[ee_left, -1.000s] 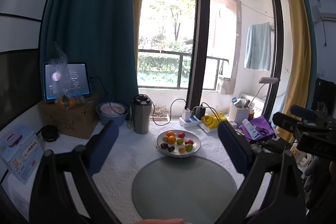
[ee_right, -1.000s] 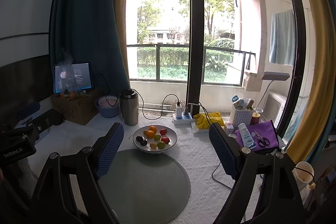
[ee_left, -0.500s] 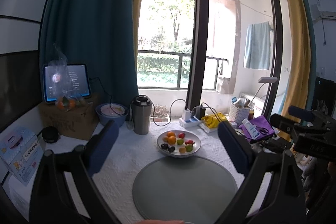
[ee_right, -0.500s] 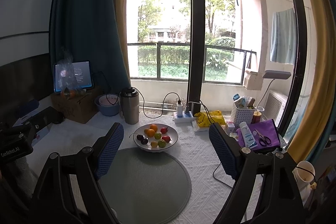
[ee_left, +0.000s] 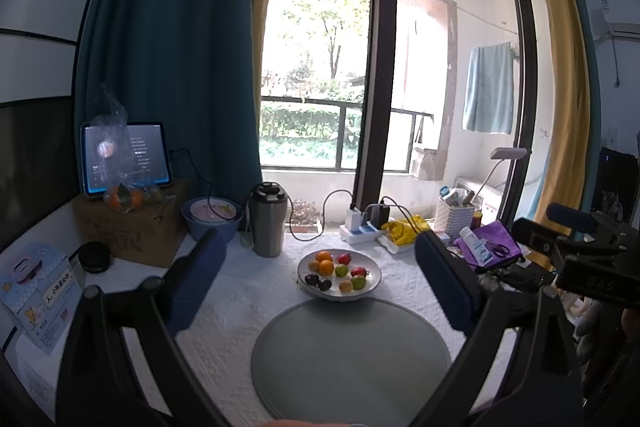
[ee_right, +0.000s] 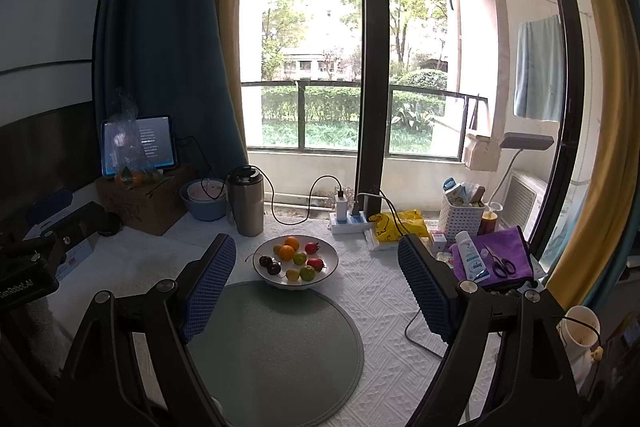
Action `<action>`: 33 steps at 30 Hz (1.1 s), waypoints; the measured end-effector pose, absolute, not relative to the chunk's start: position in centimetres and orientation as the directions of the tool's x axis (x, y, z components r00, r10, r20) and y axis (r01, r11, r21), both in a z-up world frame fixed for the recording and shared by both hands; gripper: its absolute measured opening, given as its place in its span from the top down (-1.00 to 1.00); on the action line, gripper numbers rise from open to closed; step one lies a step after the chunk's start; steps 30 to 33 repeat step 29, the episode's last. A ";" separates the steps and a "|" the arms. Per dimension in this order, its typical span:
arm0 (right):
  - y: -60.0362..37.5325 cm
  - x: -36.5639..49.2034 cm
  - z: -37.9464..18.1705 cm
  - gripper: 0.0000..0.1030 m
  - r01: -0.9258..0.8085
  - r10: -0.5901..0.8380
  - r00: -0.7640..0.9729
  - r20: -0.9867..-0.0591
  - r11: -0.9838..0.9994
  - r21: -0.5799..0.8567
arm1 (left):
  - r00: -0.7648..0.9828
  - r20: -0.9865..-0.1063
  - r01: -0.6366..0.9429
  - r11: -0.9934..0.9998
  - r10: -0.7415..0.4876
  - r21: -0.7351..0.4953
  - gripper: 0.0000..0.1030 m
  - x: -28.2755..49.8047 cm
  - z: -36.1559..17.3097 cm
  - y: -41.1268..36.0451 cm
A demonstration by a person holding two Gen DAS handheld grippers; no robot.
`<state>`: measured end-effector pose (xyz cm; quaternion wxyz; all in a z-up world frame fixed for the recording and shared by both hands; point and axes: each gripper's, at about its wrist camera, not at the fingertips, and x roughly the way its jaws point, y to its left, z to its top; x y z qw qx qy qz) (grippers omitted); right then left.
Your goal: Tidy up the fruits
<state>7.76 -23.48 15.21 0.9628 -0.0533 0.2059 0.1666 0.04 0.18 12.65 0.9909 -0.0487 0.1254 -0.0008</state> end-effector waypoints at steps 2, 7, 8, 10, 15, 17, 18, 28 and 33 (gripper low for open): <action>-23.5 7.7 15.2 -0.66 -0.342 0.298 0.860 -0.414 0.939 -0.034 | 0.969 -0.248 -0.011 0.995 -0.013 -0.097 -0.87 0.0 12.6 0.2; -23.6 7.8 15.2 -0.66 -0.340 0.297 0.861 -0.413 0.940 -0.032 | 0.968 -0.249 -0.010 0.995 -0.015 -0.098 -0.87 0.1 12.6 0.2; -23.6 7.9 15.2 -0.66 -0.340 0.296 0.861 -0.414 0.940 -0.032 | 0.968 -0.249 -0.009 0.995 -0.016 -0.099 -0.87 0.1 12.7 0.2; -23.6 7.8 15.2 -0.66 -0.340 0.297 0.860 -0.415 0.940 -0.032 | 0.968 -0.249 -0.010 0.995 -0.015 -0.099 -0.87 0.1 12.7 0.2; -23.7 7.8 15.2 -0.66 -0.339 0.296 0.860 -0.415 0.940 -0.032 | 0.968 -0.249 -0.008 0.995 -0.017 -0.100 -0.87 0.1 12.7 0.2; -23.7 7.8 15.1 -0.66 -0.338 0.295 0.860 -0.415 0.941 -0.032 | 0.968 -0.249 -0.009 0.995 -0.015 -0.098 -0.87 0.1 12.7 0.2; -23.7 7.8 15.1 -0.66 -0.338 0.295 0.860 -0.416 0.941 -0.032 | 0.968 -0.249 -0.009 0.995 -0.016 -0.098 -0.87 0.1 12.8 0.2; -23.7 7.8 15.1 -0.66 -0.338 0.295 0.860 -0.416 0.941 -0.031 | 0.969 -0.248 -0.004 0.995 -0.021 -0.097 -0.87 0.1 12.9 0.0; -23.7 7.8 15.1 -0.66 -0.338 0.295 0.860 -0.416 0.941 -0.032 | 0.969 -0.247 -0.004 0.995 -0.021 -0.099 -0.87 0.1 12.9 0.0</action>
